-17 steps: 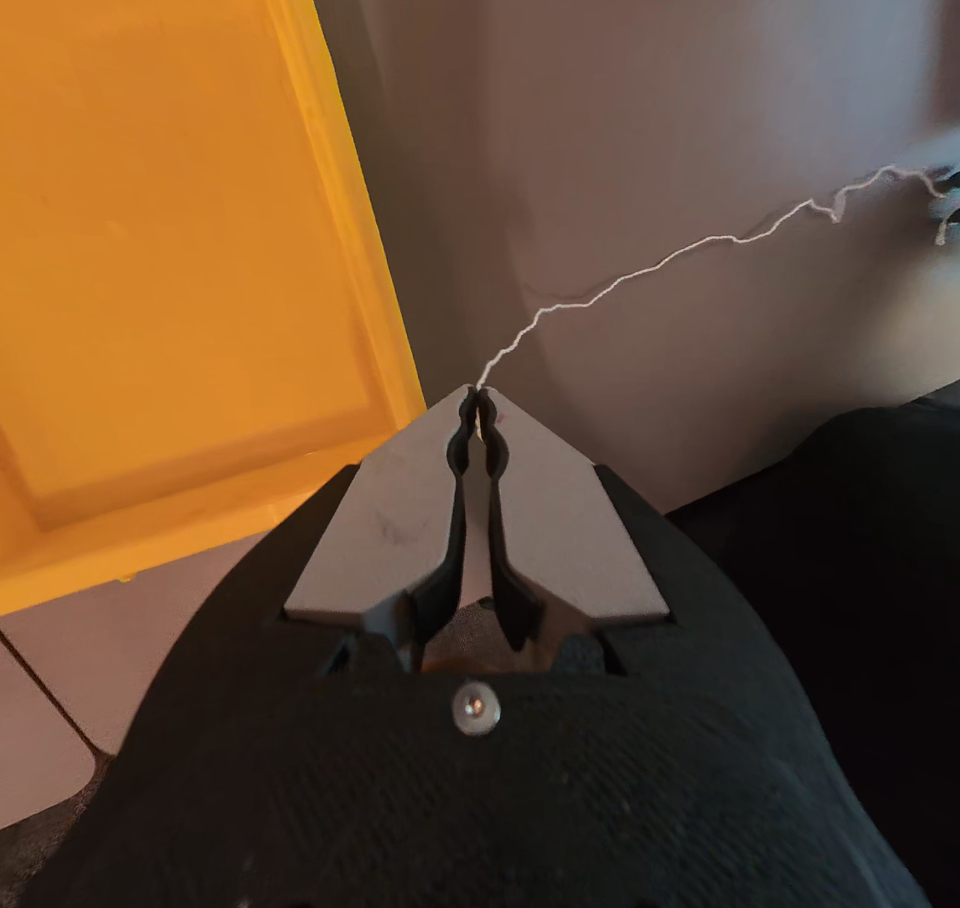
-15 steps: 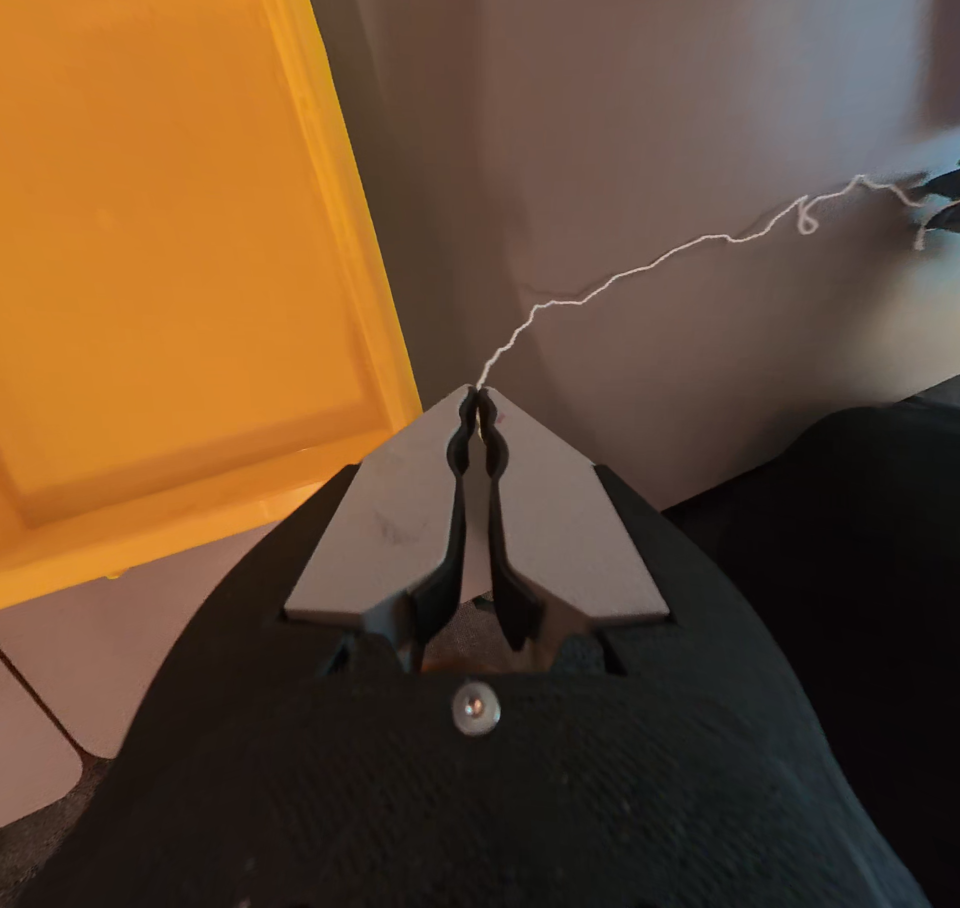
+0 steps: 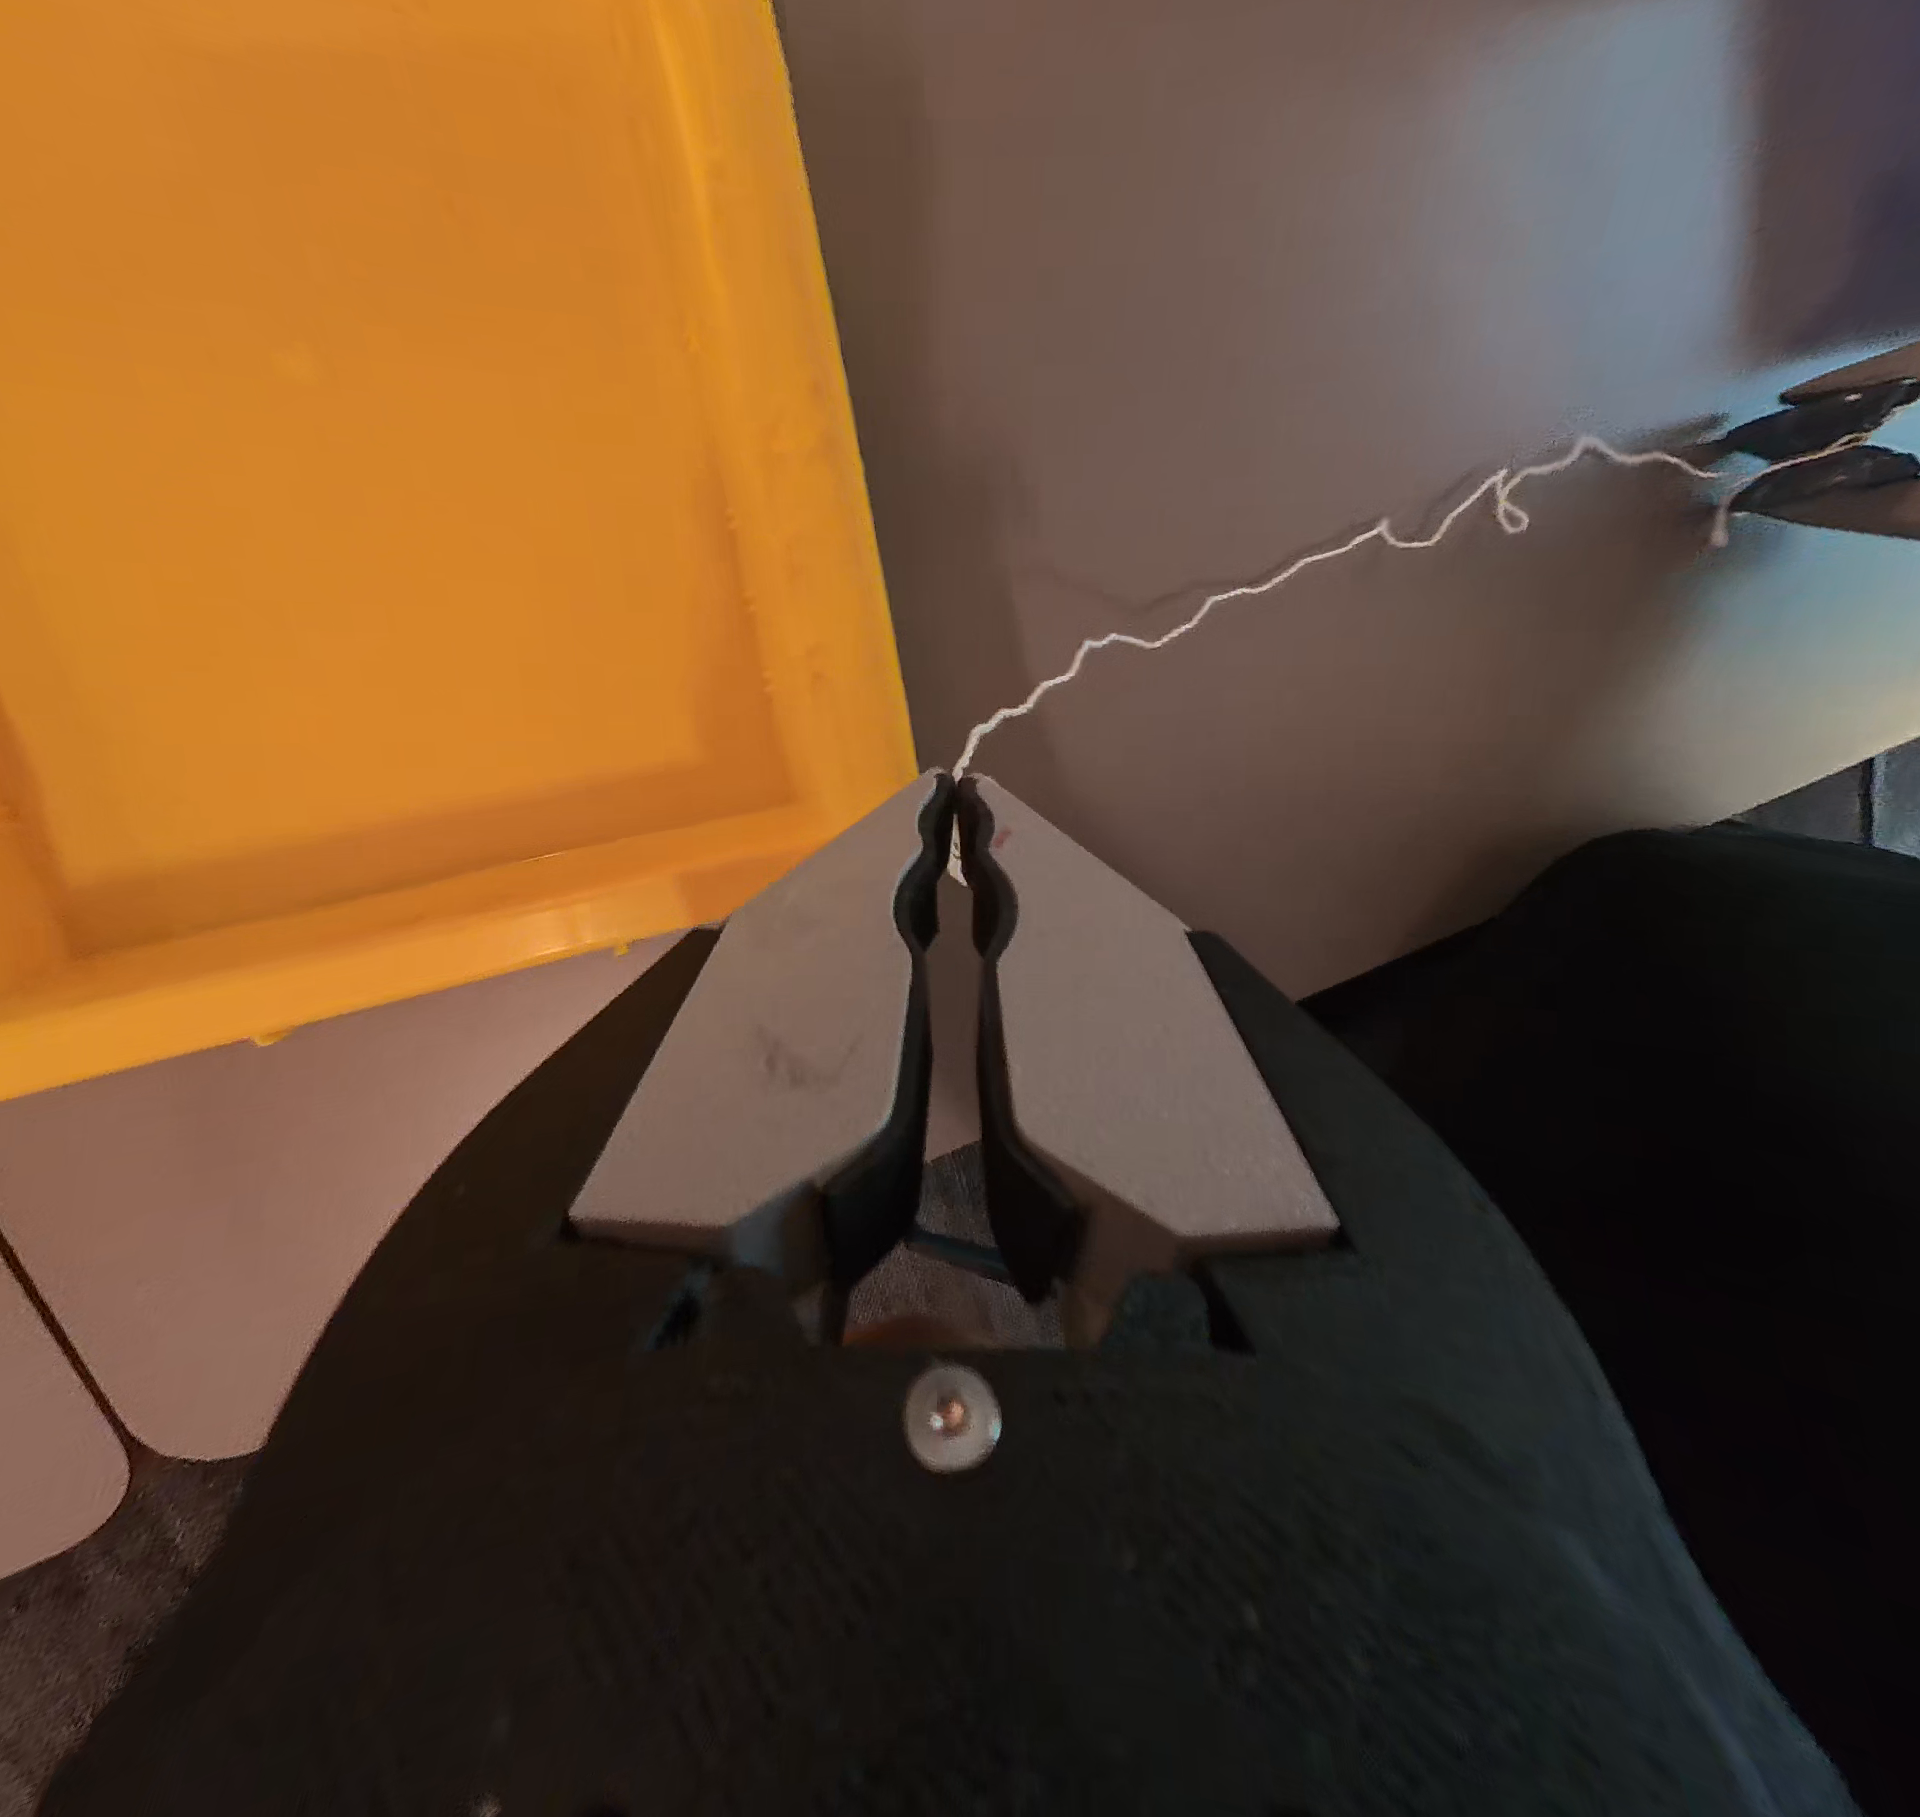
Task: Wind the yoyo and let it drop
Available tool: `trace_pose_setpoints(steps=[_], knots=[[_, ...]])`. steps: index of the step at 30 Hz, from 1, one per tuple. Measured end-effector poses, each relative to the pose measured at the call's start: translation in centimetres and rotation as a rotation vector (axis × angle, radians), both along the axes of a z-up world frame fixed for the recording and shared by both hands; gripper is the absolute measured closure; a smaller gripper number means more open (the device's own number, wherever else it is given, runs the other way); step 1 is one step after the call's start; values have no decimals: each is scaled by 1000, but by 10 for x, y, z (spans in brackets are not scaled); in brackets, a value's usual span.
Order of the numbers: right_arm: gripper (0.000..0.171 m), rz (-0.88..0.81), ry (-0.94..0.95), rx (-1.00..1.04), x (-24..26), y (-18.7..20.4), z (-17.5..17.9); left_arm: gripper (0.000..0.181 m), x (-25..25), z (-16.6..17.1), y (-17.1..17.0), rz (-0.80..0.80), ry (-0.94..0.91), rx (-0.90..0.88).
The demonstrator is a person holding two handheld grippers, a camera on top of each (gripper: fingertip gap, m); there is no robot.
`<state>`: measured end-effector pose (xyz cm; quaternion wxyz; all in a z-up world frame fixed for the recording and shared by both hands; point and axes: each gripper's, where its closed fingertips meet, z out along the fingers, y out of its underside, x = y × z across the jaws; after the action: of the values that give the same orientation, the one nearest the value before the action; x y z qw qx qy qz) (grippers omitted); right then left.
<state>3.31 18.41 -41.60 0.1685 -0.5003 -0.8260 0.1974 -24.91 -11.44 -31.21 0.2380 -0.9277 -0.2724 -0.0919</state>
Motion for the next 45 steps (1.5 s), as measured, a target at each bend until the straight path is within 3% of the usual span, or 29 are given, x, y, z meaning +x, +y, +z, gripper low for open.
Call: trace_pose_setpoints(steps=[1,7,14,17,24,34,45], knots=[[137,-7,-11,2,5,5,0,181,-1,0,-1,7,3,2],[137,-13,-66,51,31,26,0,181,-2,5,-2,23,-7,24],[129,-22,-119,24,40,24,6,181,12,3,20,-21,-19,38],[115,-32,-126,-4,41,22,11,181,20,0,27,-41,-28,41],[106,-85,-88,-35,39,24,30,181,25,2,33,-57,-38,52],[110,-144,-53,-18,43,42,47,181,25,3,44,-75,-43,73],[110,-35,-55,-10,10,5,33,181,33,-4,57,-112,-61,59]])
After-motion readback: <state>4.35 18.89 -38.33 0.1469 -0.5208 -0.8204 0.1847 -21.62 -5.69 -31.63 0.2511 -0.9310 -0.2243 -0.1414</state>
